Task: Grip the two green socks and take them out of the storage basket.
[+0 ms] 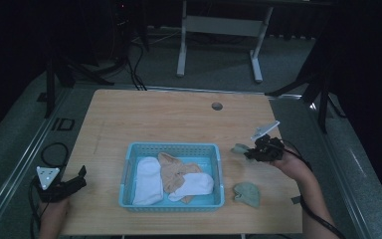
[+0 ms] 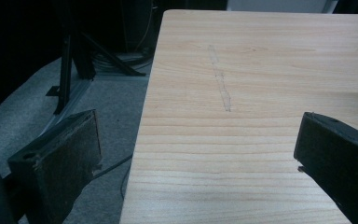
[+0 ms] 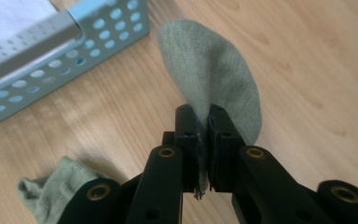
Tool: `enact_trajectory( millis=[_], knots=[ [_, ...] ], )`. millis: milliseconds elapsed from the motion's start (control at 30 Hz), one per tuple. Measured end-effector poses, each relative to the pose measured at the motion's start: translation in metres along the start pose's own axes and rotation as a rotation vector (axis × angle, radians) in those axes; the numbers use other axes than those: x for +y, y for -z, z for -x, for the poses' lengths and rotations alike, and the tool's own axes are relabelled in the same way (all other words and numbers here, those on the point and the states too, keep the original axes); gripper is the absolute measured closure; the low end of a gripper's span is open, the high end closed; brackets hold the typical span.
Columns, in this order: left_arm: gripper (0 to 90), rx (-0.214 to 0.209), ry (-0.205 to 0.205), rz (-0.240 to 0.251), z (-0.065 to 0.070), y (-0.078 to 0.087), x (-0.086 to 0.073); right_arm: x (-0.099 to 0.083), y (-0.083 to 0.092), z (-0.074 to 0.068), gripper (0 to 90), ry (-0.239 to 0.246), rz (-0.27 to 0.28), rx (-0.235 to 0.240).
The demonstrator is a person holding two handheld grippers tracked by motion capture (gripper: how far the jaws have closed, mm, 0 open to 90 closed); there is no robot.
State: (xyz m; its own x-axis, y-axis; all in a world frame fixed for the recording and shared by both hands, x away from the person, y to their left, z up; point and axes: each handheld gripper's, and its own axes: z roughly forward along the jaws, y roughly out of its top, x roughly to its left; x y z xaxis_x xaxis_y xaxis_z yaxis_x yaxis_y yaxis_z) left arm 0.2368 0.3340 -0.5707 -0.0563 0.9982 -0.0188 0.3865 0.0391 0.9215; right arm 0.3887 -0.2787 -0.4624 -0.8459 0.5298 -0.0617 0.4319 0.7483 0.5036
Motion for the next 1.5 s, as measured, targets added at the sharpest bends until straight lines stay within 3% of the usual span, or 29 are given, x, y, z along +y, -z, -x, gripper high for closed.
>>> enact_trajectory(
  millis=[300,533,600,733,867,1100,1267,1500],
  knots=[
    [0.4,-0.001,-0.002,0.001,0.000,0.000,0.000,-0.023,-0.029,0.004,84.2,-0.037,-0.058,0.007],
    [0.4,0.000,-0.003,0.000,0.000,0.000,0.000,-0.040,-0.050,0.000,84.1,-0.077,-0.064,0.045],
    [0.4,0.001,-0.004,0.000,0.000,0.000,0.000,-0.042,-0.052,-0.001,84.1,-0.091,-0.039,0.064],
    [0.3,0.001,-0.004,0.000,0.000,0.000,0.000,-0.041,-0.053,-0.006,82.8,-0.081,-0.036,0.079],
    [0.4,0.001,-0.004,0.000,0.001,0.000,0.000,-0.035,-0.050,-0.010,75.2,-0.069,-0.049,0.071],
    [0.4,0.001,-0.004,0.000,0.000,0.000,0.000,-0.028,-0.027,-0.013,65.1,-0.057,0.038,0.062],
    [0.4,0.002,-0.004,0.000,0.001,0.000,0.000,-0.031,-0.021,-0.013,55.3,-0.079,0.053,0.043],
    [0.4,0.002,-0.003,-0.001,0.000,0.000,0.000,-0.048,-0.019,-0.010,45.3,-0.133,0.072,0.010]
  ],
)
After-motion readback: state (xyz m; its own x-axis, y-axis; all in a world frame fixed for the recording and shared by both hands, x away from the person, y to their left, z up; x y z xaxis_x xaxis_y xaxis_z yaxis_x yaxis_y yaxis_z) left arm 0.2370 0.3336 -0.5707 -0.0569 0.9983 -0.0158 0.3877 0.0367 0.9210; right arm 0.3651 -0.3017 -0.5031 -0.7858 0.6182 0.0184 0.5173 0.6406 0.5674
